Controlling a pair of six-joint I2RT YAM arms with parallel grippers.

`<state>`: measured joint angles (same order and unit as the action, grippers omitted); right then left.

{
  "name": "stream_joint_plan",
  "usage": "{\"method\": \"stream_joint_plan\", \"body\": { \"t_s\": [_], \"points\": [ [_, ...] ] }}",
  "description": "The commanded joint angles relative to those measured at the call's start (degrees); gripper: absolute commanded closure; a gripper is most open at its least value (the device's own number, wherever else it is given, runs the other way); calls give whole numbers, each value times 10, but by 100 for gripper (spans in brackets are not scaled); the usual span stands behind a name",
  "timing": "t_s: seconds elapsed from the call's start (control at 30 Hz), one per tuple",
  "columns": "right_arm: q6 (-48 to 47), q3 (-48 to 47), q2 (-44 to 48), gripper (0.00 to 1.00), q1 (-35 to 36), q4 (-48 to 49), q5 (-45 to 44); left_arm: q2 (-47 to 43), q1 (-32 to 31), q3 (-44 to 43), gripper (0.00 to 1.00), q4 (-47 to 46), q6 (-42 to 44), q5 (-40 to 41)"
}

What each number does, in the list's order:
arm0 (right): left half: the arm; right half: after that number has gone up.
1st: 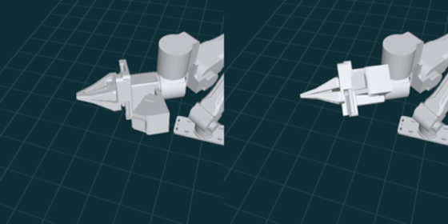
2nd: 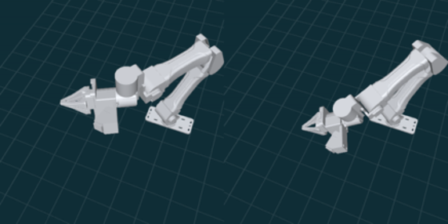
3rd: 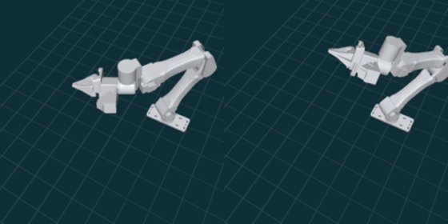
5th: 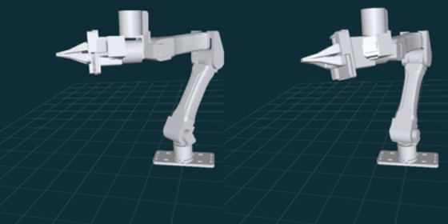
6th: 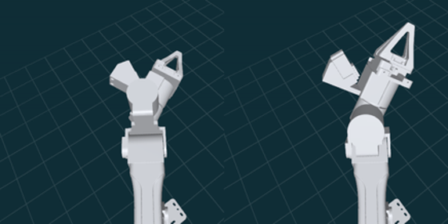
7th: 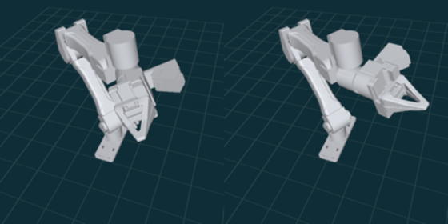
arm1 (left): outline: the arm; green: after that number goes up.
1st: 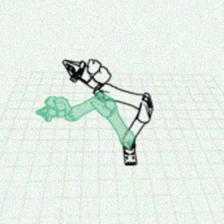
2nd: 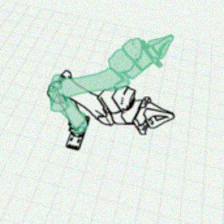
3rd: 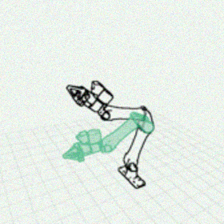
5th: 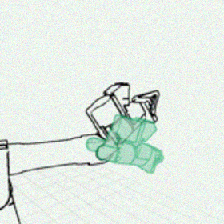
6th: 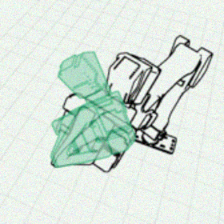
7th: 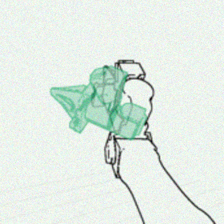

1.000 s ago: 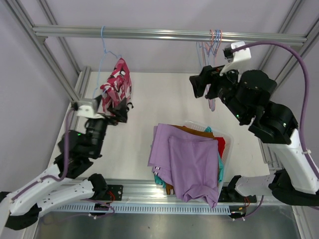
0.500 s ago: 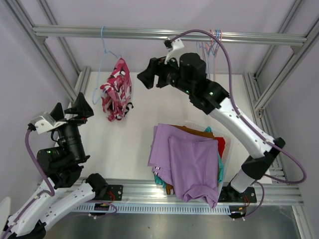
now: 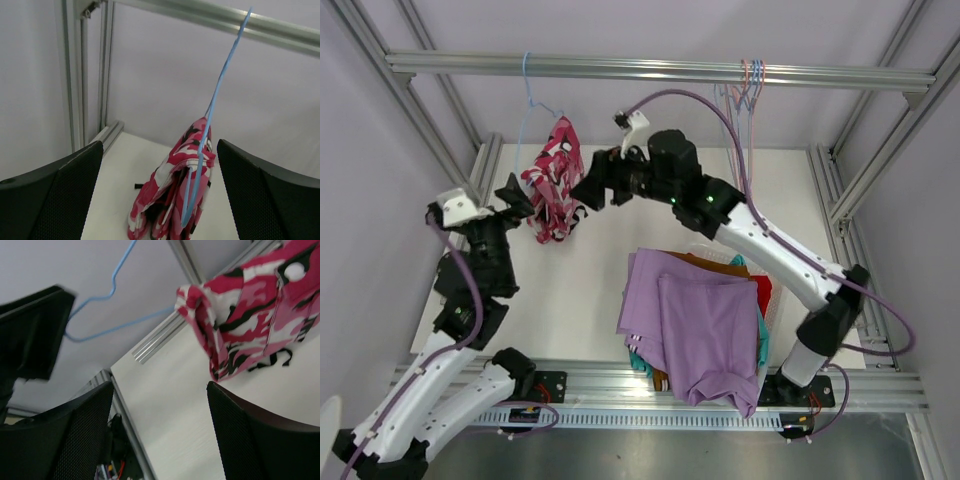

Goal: Remove the trousers from the hanger
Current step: Move the hanger to the clothesline.

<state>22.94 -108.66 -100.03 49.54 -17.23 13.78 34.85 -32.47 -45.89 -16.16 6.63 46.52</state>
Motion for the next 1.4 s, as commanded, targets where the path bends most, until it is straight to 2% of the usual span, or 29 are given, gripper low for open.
{"method": "stream_joint_plan", "body": {
  "t_s": [0.0, 0.13, 0.27, 0.33, 0.43, 0.47, 0.57, 0.63, 0.67, 0.77, 1.07, 1.27, 1.37],
  "points": [
    [0, 101, 133, 20, 9, 82, -15, 36, 28, -32, 1, 49, -50, -32],
    [-6, 241, 237, 20, 20, 148, -3, 83, 43, -53, 1, 69, -46, -39],
    [-23, 387, 339, 19, 51, 225, -30, 102, 71, -69, 2, 92, -53, -61],
    [-26, 465, 391, 19, 72, 262, -53, 102, 73, -74, 7, 97, -51, -68],
    [-33, 536, 436, 19, 91, 282, -104, 90, 73, -69, 29, 93, -42, -78],
    [-39, 547, 442, 19, 96, 280, -132, 85, 73, -69, 41, 93, -42, -81],
    [-49, 589, 461, 19, 101, 277, -166, 83, 73, -71, 52, 100, -45, -100],
    [-51, 609, 468, 18, 101, 283, -192, 88, 73, -80, 55, 115, -52, -114],
    [-50, 626, 470, 18, 101, 284, -201, 90, 73, -83, 63, 120, -55, -123],
    [-47, 654, 484, 18, 101, 300, -219, 97, 73, -88, 76, 129, -61, -135],
    [-33, 697, 491, 18, 101, 345, -197, 109, 73, -91, 78, 136, -60, -144],
    [-38, 701, 473, 17, 100, 345, -220, 124, 73, -104, 98, 152, -81, -176],
    [-38, 703, 467, 17, 99, 350, -220, 136, 73, -114, 99, 157, -99, -199]
  ]
}}
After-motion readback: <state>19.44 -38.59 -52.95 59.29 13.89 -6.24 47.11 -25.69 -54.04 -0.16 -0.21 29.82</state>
